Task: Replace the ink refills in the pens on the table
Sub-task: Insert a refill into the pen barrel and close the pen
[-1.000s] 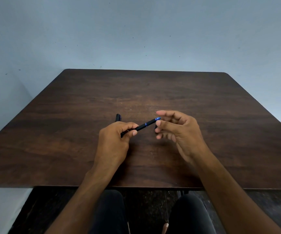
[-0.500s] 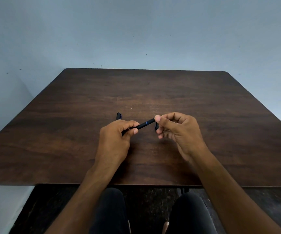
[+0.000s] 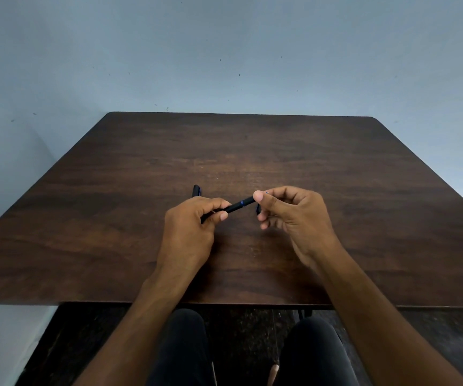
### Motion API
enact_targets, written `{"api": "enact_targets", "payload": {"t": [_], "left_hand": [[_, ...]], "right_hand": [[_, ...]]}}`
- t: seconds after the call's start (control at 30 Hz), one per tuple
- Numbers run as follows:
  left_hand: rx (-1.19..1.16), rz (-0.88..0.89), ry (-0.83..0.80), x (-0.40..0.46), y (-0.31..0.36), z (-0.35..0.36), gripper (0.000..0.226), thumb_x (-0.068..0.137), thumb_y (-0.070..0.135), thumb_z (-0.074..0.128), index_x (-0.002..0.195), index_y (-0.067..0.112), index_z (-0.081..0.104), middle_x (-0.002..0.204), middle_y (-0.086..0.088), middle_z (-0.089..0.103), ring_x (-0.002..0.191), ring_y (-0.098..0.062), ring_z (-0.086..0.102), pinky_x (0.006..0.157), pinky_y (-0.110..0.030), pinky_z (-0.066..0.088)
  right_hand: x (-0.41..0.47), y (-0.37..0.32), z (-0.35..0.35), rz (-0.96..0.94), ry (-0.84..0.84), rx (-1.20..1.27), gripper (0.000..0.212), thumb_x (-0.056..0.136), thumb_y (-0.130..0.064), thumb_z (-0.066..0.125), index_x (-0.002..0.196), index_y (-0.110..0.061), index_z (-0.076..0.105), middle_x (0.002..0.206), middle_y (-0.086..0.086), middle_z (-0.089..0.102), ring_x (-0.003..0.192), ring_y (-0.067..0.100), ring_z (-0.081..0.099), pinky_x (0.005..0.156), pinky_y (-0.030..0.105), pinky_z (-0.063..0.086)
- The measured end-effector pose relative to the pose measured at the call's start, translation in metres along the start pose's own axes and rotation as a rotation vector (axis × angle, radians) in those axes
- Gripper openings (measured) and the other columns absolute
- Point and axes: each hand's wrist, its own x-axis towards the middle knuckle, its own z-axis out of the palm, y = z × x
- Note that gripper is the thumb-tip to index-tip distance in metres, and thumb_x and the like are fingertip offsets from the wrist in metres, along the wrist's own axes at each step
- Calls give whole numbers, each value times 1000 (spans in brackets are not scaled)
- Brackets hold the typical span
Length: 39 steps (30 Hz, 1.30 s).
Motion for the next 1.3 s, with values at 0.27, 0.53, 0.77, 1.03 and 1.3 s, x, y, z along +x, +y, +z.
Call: {"api": "enact_targets", "payload": {"t": [0.27, 0.53, 0.77, 1.03, 1.3], "left_hand": [[8, 4, 2, 0, -1, -1, 24, 84, 10, 74, 104, 23, 76, 90, 20, 67, 91, 16, 57, 77, 2, 37], [1, 28, 9, 1, 2, 1, 23, 84, 8, 74, 102, 21, 77, 89, 21, 67, 90, 14, 58, 78, 1, 37], [22, -3, 0, 2, 1, 3, 24, 85, 10, 74, 107, 21, 76, 97, 12, 72, 87, 17, 57, 79, 2, 37], [6, 4, 15, 1, 5, 3, 25, 85, 9, 74, 107, 20, 76, 98, 12, 72, 89, 15, 58, 81, 1, 37], [6, -8, 11, 2, 6, 0, 25, 85, 9, 74, 108, 20, 76, 98, 13, 71, 89, 17, 57, 79, 2, 37]], "right_hand": [[2, 5, -4, -46, -93, 18, 26, 83, -7, 80, 107, -15, 79, 86, 8, 75, 78, 26, 69, 71, 41, 57], [4, 6, 2, -14, -2, 3, 33, 70, -38, 92, 86, -12, 79, 72, 8, 73, 65, 20, 67, 61, 35, 56], [2, 7, -3, -45, -75, 93, 33, 81, -13, 83, 113, -17, 76, 88, 5, 74, 78, 24, 69, 65, 35, 57], [3, 4, 0, -45, -1, 55, 20, 77, -27, 88, 89, -12, 81, 74, 7, 74, 68, 21, 68, 61, 33, 56], [2, 6, -3, -74, -26, 69, 30, 79, -21, 86, 109, -18, 79, 91, 5, 75, 79, 20, 69, 65, 35, 56]]}}
